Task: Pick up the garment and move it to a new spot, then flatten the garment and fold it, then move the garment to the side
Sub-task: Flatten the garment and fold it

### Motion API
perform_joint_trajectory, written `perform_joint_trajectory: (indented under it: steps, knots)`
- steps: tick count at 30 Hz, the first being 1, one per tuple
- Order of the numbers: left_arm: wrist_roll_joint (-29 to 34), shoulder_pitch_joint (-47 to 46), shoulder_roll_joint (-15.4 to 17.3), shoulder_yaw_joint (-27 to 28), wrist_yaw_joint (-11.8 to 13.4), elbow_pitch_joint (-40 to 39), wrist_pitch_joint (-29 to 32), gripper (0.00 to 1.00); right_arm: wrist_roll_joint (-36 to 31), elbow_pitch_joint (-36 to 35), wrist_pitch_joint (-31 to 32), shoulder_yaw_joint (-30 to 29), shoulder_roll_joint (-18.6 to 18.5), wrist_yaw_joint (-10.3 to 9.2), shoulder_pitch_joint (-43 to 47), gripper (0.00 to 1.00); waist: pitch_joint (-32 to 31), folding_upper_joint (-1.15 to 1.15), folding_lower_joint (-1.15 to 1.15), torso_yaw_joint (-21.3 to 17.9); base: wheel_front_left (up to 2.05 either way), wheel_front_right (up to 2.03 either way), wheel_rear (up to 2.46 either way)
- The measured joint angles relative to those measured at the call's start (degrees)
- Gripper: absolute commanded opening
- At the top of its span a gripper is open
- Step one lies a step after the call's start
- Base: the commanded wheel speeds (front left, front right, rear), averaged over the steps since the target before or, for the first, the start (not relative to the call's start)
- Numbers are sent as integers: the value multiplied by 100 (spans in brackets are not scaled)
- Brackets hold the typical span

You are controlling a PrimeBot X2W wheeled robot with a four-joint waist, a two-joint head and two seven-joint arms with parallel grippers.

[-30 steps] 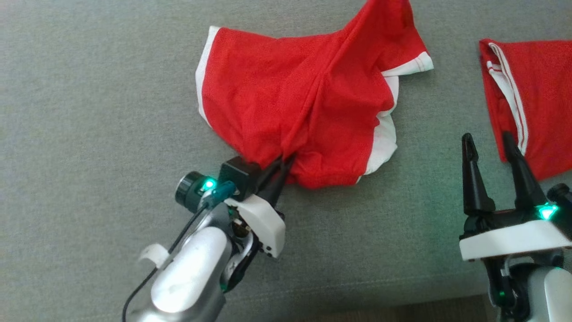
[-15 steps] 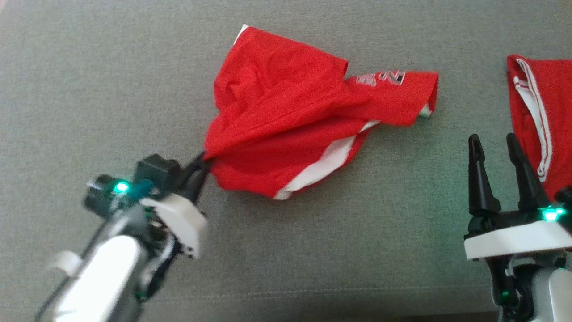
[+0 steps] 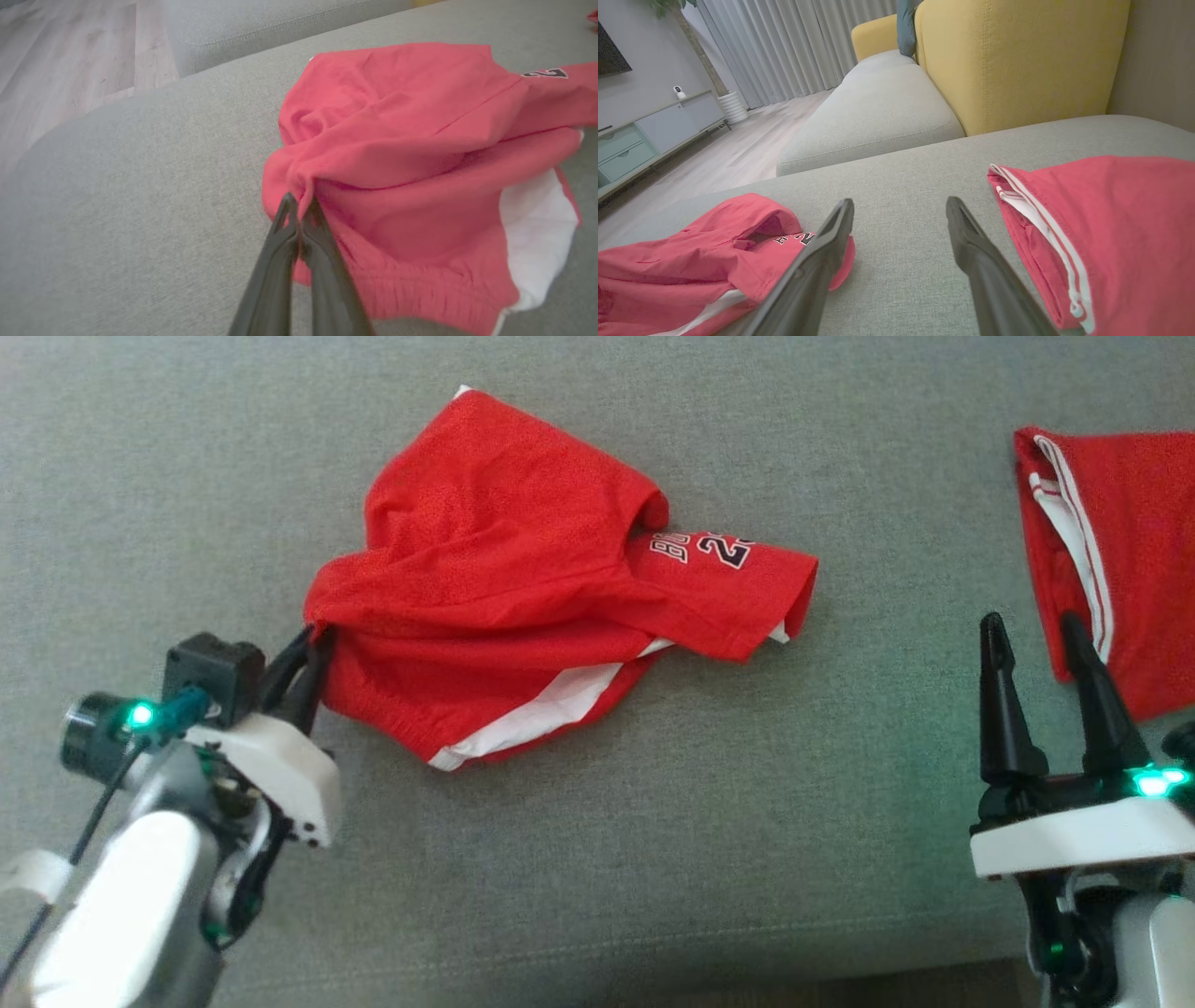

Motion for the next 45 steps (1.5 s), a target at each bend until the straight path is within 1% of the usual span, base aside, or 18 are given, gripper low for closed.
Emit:
perform_joint_trajectory:
  steps: [1, 2, 3, 4, 7, 8, 10, 13, 15, 21, 23, 26, 38, 41, 45]
  knots:
    - [-54, -1, -91, 5, 0, 112, -76, 0, -1, -23, 1, 0, 0, 0, 4, 100, 21, 0, 0, -20, 0, 0, 0]
    - [-121, -1, -194, 7, 1, 219, -171, 30, -2, -51, 5, 2, 1, 0, 6, 100, 41, 0, 1, -33, 0, 0, 0]
    - [-215, -1, -393, 26, 49, 405, -413, 97, -16, -100, 9, 1, 1, 0, 5, 100, 60, 0, 1, -42, 0, 0, 0]
    - [-275, 1, -485, 57, 63, 468, -554, 100, -27, -109, 19, 2, 1, 0, 5, 100, 59, 0, 0, -38, 0, 0, 0]
    - [-480, 30, -755, 243, 210, 509, -1051, 100, -93, -138, 78, 10, 1, 0, 4, 100, 12, 0, 1, -8, 0, 0, 0]
    - [-570, 129, -875, 356, 312, 503, -1362, 100, -165, -160, 124, 20, 1, 0, 4, 100, -51, 0, 0, 18, 0, 0, 0]
    - [-593, 308, -959, 448, 424, 464, -1670, 100, -219, -174, 156, 44, 0, 0, 4, 100, -128, 0, 0, 51, 0, 0, 0]
    - [-604, 601, -1061, 527, 575, 279, -1919, 100, -263, -218, 240, 85, -1, 0, 7, 100, -272, 0, 0, 100, 0, 0, 0]
    - [-570, 670, -1070, 537, 613, 190, -1976, 100, -283, -236, 261, 81, -5, 0, 16, 100, -319, 0, 0, 122, 0, 0, 0]
    - [-121, 917, -1096, 512, 851, -303, -2101, 100, -434, -312, 432, 163, -94, 0, 53, 100, -602, 0, 0, 213, 0, 0, 0]
    - [3, 1050, -1118, 449, 943, -393, -2120, 100, -435, -348, 483, 185, -112, 0, 105, 100, -679, 0, 0, 230, 0, 0, 0]
    - [66, 1245, -1157, 411, 1012, -466, -2120, 100, -456, -393, 509, 192, -114, 0, 224, 100, -738, 0, 0, 243, 0, 0, 0]
    - [156, 1288, -1159, 394, 1009, -485, -2127, 100, -476, -434, 668, 214, -157, 0, 268, 100, -741, 0, 0, 294, 0, 0, 0]
    - [156, 1273, -1167, 381, 1001, -493, -2127, 100, -471, -318, 876, 416, -187, 0, 267, 100, -665, 0, 0, 329, 0, 0, 0]
    - [156, 1184, -1192, 342, 948, -495, -2127, 100, -309, 87, 1226, 880, -183, 0, 260, 100, -489, 0, 0, 411, 0, 0, 0]
